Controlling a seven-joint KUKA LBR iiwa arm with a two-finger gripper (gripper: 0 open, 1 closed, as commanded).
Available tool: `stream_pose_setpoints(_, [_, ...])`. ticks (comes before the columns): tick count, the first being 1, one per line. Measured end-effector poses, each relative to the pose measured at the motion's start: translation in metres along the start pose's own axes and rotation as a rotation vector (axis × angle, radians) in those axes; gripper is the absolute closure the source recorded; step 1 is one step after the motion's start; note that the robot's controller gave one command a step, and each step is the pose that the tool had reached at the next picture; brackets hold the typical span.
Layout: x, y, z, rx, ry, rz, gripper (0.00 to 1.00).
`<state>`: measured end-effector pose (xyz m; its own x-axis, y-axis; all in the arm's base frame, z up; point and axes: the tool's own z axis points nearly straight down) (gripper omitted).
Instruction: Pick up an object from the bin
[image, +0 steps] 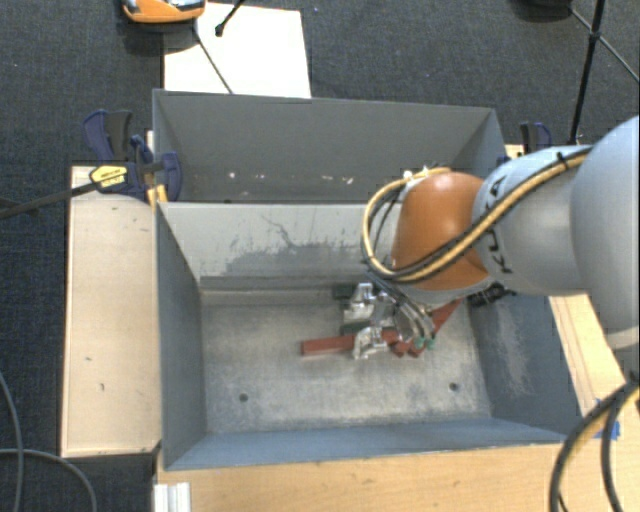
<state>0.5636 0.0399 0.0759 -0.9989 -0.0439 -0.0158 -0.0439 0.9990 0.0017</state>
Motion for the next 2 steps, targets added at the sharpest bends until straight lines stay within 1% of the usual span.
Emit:
stream_pose_setpoints(1, [0.000,0.000,0.000,0.000,0.000,0.001,1.00])
stream_pose_setpoints(2, [-0.006,0.008,-0.145,0.001,0.012,-0.011,1.00])
